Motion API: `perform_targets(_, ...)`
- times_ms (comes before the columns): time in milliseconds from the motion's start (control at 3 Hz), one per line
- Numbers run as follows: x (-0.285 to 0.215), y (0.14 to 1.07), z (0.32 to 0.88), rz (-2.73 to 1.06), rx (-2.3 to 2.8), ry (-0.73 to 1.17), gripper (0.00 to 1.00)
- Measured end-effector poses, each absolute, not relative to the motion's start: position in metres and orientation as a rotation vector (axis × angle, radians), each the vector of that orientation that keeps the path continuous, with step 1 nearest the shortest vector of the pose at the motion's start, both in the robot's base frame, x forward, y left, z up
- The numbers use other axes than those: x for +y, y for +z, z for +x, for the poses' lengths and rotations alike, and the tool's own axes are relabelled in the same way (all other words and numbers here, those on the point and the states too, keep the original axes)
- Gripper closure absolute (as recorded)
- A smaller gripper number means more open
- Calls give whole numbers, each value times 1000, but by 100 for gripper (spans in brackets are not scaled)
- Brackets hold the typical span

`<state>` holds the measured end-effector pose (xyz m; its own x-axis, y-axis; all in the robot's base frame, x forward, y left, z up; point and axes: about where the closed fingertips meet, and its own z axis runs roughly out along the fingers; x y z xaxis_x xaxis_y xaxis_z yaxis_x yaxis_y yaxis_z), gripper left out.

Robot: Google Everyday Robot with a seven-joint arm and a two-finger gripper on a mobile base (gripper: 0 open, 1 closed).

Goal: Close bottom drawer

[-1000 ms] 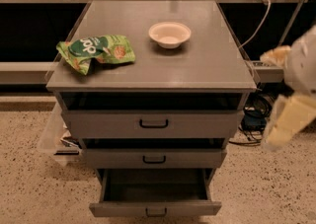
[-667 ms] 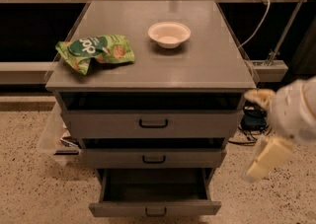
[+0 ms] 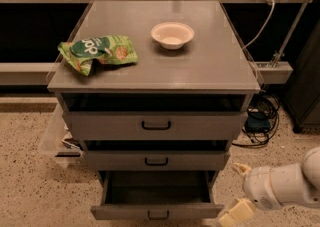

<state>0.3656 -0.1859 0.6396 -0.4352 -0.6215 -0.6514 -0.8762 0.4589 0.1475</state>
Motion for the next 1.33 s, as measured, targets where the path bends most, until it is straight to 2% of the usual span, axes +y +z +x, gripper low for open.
perform_targets(333, -188, 608, 379, -1169, 2206, 649, 18)
perform_targets(1000, -187, 617, 376, -1191, 2202, 645, 64)
perform_targets(1333, -203, 585, 378, -1121, 2210, 637, 88)
